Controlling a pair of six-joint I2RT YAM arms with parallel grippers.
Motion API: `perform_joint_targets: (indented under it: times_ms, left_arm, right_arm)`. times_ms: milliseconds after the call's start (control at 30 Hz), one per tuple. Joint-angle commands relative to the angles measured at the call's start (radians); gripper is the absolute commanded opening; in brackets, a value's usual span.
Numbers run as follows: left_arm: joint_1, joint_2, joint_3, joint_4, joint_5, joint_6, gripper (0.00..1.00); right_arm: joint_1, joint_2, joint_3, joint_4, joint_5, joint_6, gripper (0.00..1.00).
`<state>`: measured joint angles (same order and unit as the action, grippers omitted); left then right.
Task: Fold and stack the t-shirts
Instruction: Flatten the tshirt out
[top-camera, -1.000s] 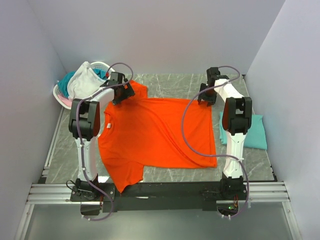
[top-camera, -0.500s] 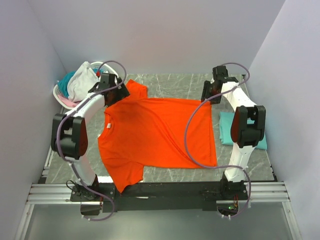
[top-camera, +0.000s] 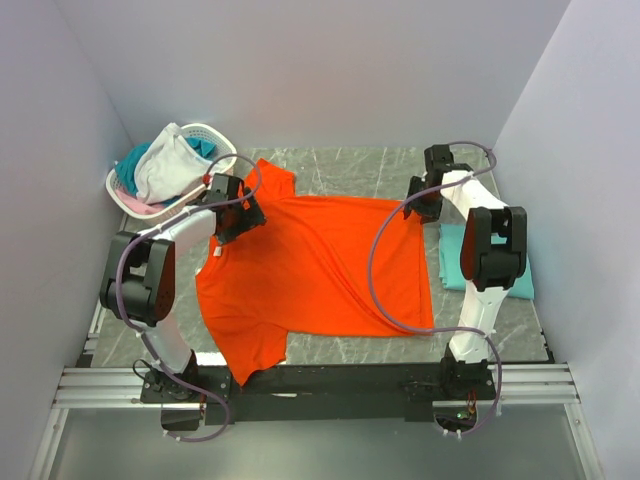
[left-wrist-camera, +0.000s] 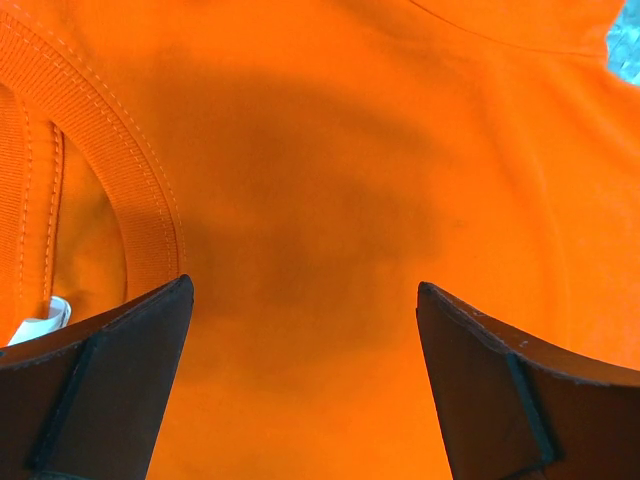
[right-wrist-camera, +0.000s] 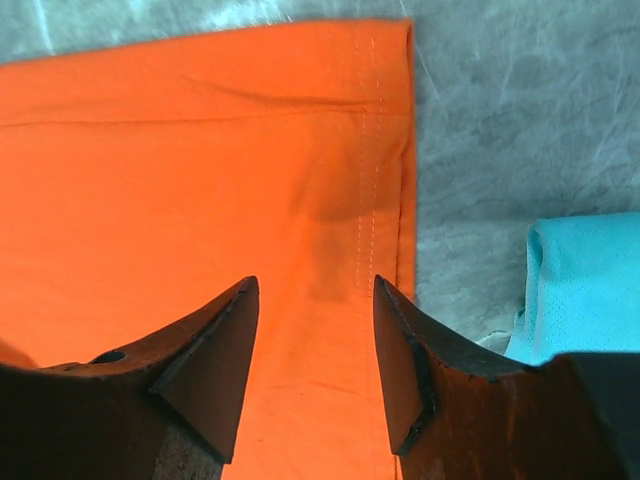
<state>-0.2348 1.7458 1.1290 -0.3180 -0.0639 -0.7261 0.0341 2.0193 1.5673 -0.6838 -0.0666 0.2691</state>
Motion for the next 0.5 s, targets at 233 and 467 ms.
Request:
perform_joint_targets:
  times_ms: [233, 467]
  left_arm:
    - [-0.003, -0.003, -0.078, 0.039, 0.004, -0.036, 1.00]
    - [-0.003, -0.003, -0.077, 0.034, 0.000, -0.036, 1.00]
  right_arm:
    - [-0.013, 0.047, -0.035, 0.013, 0.013, 0.016, 0.56]
    - [-0.016, 0.058, -0.035, 0.016, 0.005, 0.016, 0.54]
